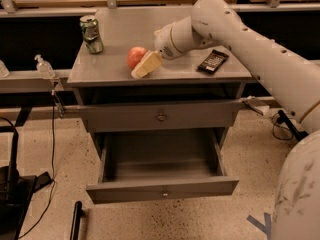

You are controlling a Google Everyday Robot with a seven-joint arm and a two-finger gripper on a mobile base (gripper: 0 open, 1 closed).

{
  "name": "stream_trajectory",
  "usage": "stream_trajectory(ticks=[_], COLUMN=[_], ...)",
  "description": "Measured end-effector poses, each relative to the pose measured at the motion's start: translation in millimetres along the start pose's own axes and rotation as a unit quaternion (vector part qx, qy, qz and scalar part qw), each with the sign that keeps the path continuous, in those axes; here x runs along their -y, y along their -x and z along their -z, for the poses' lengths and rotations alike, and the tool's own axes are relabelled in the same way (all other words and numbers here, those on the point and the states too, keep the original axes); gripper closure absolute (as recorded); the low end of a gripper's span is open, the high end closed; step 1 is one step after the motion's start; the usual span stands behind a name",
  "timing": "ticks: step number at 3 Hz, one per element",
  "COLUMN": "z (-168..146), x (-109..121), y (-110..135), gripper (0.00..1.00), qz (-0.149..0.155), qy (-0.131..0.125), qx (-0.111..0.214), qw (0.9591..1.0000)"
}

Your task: Place apple into middle drawer

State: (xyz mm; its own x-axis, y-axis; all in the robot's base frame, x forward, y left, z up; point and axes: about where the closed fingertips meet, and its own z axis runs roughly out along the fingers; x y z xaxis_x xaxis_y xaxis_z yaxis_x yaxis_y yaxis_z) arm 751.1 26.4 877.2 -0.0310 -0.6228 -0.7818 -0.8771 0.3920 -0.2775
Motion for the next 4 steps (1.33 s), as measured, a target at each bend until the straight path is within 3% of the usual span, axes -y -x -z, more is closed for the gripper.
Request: stream_trajectory(ticks=[3,4], z=[-20,-22], x=[-1,-2], y=[-1,-1], gripper=[0.03,0.26], qz=[-0.026,-0.025], qy=[0.005,0.007], qx=[0.026,0.026], qw=[0.9993,0.9993])
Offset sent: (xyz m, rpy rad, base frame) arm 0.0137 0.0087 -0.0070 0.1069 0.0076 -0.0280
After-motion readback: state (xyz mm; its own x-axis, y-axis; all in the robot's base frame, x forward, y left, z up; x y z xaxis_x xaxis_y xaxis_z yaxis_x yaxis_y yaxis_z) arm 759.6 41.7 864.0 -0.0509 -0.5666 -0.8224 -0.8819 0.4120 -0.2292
